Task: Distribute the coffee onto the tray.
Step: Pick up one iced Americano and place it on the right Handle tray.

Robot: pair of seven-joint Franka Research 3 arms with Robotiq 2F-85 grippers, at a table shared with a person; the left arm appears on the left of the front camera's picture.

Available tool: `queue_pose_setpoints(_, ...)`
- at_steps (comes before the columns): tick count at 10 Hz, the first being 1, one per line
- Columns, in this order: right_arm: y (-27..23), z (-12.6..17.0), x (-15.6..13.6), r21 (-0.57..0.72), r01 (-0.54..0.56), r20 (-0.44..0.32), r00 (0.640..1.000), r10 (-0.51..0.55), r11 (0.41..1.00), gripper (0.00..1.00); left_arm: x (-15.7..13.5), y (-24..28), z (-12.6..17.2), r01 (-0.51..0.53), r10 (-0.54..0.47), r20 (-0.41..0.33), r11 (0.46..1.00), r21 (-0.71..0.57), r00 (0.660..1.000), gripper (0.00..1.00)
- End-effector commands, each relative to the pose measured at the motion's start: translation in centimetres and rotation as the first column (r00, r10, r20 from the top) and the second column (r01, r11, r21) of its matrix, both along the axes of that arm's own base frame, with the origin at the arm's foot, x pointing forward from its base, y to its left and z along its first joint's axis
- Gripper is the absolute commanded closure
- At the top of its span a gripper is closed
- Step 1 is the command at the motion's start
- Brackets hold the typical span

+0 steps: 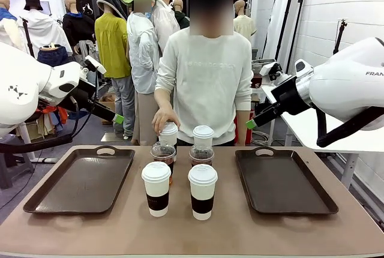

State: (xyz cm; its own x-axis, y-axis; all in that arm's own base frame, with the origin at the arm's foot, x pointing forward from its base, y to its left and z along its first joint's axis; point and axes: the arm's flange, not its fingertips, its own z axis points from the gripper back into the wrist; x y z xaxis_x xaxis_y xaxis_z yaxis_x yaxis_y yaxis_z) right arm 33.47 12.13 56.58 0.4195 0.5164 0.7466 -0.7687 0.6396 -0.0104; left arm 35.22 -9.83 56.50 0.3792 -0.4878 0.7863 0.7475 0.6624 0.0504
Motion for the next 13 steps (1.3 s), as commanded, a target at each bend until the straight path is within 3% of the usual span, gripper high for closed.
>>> queue_pose_setpoints(1,0.0,-0.1,0.0,0.017,-0.016,-0.008,1.000,0.016,1.000,0.00,0.1,0.1,-0.1,0.014,-0.014,0.003,1.000,-0.002,1.000,0.00)
queue_pose_setpoints(5,0.0,0.0,0.0,0.000,0.000,0.000,1.000,0.000,1.000,0.00,0.1,0.1,-0.1,0.014,-0.014,0.003,1.000,-0.002,1.000,0.00)
queue_pose_setpoints(6,-0.3,0.0,1.1,0.003,-0.022,0.003,1.000,0.022,1.000,0.00,0.1,0.1,-0.1,0.014,-0.014,0.003,1.000,-0.002,1.000,0.00)
queue_pose_setpoints(9,-1.6,-0.2,4.6,0.037,-0.157,0.058,0.986,0.154,0.987,0.00,0.1,0.1,-0.1,0.014,-0.014,0.003,1.000,-0.002,1.000,0.00)
queue_pose_setpoints(13,-2.3,-2.9,8.4,0.097,-0.383,0.155,0.917,0.367,0.918,0.00,0.1,0.1,-0.1,0.014,-0.014,0.003,1.000,-0.002,1.000,0.00)
